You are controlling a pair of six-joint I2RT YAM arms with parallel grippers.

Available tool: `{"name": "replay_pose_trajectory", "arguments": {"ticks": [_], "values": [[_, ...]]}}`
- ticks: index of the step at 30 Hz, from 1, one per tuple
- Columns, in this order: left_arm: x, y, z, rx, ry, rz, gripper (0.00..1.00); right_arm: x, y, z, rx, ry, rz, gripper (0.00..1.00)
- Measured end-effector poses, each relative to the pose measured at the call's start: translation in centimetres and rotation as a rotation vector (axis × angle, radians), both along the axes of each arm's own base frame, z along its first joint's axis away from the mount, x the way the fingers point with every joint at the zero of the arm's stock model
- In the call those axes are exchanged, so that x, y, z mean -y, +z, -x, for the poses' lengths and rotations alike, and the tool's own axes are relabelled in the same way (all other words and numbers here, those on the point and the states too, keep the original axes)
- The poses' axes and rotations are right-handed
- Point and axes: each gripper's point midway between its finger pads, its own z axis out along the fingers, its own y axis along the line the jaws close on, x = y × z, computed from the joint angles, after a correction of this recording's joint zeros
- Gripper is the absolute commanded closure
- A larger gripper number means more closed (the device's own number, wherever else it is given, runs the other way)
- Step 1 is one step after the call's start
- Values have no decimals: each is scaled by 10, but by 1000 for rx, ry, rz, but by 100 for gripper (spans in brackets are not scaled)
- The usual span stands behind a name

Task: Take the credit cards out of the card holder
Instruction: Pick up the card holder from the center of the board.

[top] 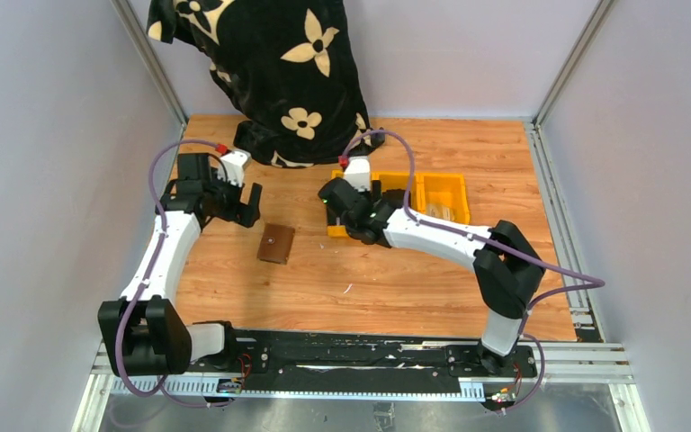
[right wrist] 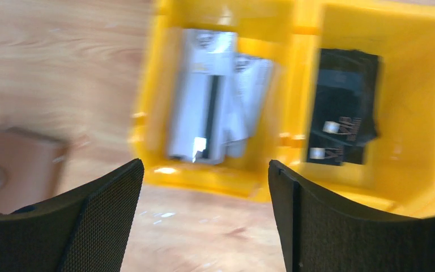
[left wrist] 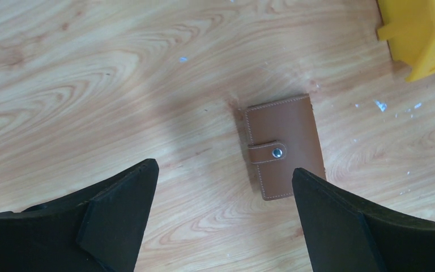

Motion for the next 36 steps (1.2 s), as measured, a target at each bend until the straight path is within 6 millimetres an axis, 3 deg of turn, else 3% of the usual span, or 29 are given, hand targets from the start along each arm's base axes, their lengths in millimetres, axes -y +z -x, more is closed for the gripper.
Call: {"name": "replay_pose_trajectory", "arguments": {"ticks": [3, 5, 8, 11, 14, 22, 29, 36], "values": [[-12, 17, -7, 25, 48, 16, 0, -45, 20, 18, 18, 106, -42, 14], [-25, 30, -12, 49, 94, 22, 0, -85, 33, 30, 32, 180, -73, 12], [-39, 41, -14, 65, 144, 32, 0, -139, 38, 49, 36, 279, -102, 9], [-54, 45, -12, 63, 187, 40, 0, -178, 20, 66, 16, 354, -83, 8], [-64, 43, -7, 44, 218, 52, 0, -203, -13, 71, -16, 394, -31, 7], [-66, 33, 4, 0, 217, 68, 0, -230, -66, 58, -35, 423, 88, 6], [-65, 29, 12, -20, 200, 69, 0, -240, -76, 48, -9, 426, 134, 6], [-65, 24, 17, -34, 197, 73, 0, -229, -84, 46, -10, 416, 195, 5]]}}
